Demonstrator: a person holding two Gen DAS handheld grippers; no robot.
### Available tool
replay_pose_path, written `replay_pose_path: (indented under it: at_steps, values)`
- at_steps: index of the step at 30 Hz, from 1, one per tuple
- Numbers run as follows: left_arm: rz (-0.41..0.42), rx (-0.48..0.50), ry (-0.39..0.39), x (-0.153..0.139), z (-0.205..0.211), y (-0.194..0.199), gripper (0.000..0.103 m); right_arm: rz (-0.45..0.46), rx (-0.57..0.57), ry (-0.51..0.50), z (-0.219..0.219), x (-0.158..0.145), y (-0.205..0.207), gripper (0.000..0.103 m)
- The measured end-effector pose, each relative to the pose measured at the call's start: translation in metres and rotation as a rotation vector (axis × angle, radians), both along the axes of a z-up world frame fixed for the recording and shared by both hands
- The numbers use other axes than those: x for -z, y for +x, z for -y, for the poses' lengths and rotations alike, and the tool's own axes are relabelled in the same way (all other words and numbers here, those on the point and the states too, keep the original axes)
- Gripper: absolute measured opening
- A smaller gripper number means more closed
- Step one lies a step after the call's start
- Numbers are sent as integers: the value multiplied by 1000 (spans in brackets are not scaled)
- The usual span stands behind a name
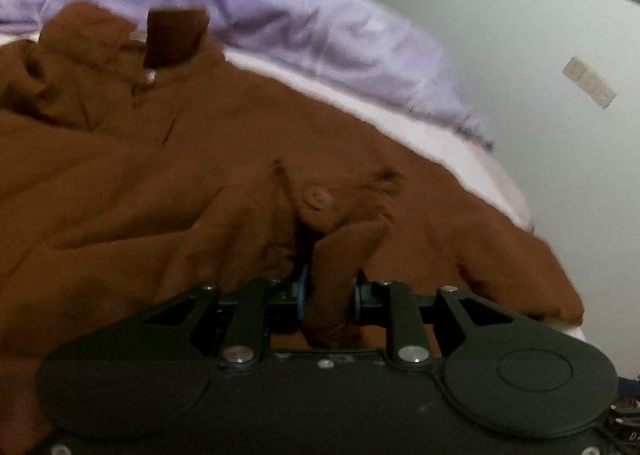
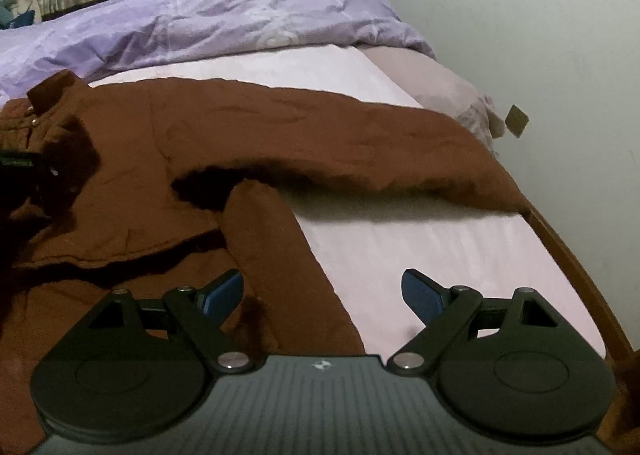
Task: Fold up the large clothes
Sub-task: 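Carry the sleeve across the jacket front and open the left tool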
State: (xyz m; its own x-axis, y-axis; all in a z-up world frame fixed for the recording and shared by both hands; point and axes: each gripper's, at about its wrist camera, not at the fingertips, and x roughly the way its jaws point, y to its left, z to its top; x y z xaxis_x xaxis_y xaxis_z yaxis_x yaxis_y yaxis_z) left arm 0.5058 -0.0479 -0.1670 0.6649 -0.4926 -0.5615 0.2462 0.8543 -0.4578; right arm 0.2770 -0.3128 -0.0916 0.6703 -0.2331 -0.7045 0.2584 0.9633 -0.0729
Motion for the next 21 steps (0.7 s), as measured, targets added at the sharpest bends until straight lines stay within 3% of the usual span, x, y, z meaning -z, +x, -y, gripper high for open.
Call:
replay_pose_path:
  at_steps: [2, 6, 11, 17, 19, 21]
  values:
    - [-10, 7, 11, -5, 5, 3, 29, -1, -4, -1, 0, 1, 0, 103]
    - [-8, 52, -16, -30, 9, -4, 59, -7, -1, -2, 0, 2, 0, 103]
    - [67, 101, -15, -48, 10, -30, 74, -2, -1, 2, 0, 2, -1, 103]
    - [19, 165, -22, -40, 1, -64, 75, 5, 29, -7, 10, 1, -3, 103]
    - [30, 183, -23, -38, -11, -89, 75, 47, 85, -5, 27, -2, -10, 103]
    - [56, 165, 27, -38, -28, -111, 76, 83, 155, 29, 59, -2, -17, 103]
